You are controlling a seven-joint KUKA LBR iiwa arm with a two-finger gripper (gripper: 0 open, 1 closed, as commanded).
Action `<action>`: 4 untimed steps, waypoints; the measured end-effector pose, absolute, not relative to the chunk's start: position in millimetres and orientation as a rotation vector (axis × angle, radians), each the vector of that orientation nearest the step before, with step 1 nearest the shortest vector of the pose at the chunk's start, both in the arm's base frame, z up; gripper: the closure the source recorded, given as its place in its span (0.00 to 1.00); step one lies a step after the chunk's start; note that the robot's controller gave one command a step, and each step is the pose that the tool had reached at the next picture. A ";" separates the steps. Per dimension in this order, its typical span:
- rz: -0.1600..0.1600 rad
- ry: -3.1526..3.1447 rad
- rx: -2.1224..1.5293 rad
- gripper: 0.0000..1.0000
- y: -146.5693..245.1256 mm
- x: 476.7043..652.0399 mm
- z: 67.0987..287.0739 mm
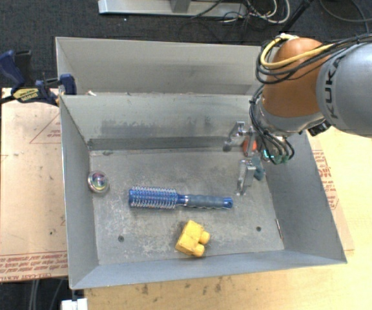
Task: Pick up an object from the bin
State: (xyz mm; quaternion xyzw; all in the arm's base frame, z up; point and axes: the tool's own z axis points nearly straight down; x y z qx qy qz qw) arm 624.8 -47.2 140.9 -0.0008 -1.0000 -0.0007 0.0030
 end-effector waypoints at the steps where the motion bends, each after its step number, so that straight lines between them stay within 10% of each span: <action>1: -0.001 -3.137 0.335 0.00 91.4 585.8 73.5; 3: -0.003 -3.118 0.425 0.00 120.9 575.2 120.2; 4: -0.003 -3.131 0.361 0.00 120.6 579.4 93.7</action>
Offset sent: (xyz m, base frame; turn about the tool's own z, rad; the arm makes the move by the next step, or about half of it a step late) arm -0.0425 0.1355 -0.0709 -0.2097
